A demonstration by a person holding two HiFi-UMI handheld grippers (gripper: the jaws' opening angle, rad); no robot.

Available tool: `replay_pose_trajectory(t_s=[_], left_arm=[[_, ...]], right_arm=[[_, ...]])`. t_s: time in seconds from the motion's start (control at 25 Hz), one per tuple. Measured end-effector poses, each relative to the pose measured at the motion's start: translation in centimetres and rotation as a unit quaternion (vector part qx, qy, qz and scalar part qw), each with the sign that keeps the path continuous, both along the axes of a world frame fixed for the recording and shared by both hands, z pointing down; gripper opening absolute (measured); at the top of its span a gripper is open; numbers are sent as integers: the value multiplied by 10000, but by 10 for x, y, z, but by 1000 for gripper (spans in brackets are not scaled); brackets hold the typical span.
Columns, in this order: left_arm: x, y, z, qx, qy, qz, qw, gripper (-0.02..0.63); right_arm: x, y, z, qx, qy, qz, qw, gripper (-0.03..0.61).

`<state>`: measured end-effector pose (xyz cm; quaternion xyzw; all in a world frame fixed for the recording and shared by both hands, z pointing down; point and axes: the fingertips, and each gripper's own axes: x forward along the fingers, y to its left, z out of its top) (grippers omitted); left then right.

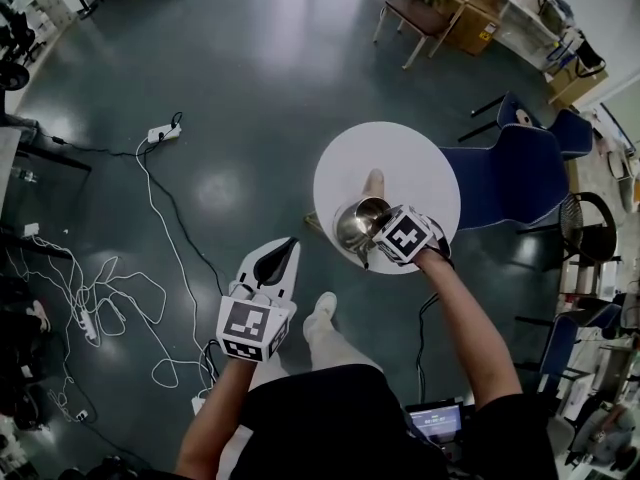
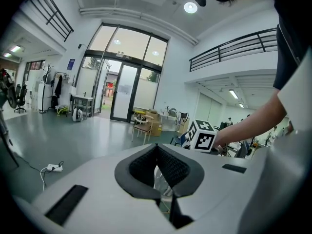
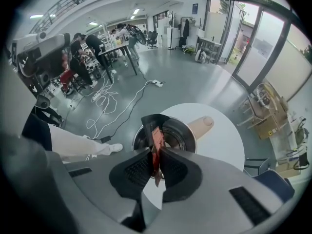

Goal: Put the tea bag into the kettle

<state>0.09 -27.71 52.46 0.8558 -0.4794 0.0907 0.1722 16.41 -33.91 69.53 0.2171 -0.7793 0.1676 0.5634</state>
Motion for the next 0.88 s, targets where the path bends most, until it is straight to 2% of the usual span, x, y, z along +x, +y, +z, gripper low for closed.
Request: replay_pose_trajectory(t_s=[0.36, 0.56, 0.8, 0.88], left_arm=[[-2, -1, 4, -87, 26, 28, 10000, 15], [-9, -5, 6, -149, 84, -6, 9999, 15], [-8, -1, 10, -153, 39, 45, 9999, 15], [-9, -2, 9, -157, 23, 48, 9999, 15]], right_arm=[[-2, -2, 12, -50, 258, -172, 9995, 38], [-5, -6, 16, -94, 312, -143, 9994, 38], [-2, -1, 26, -359, 290, 4, 9989, 38], [-4, -5, 24, -305, 298, -43, 9991, 38]])
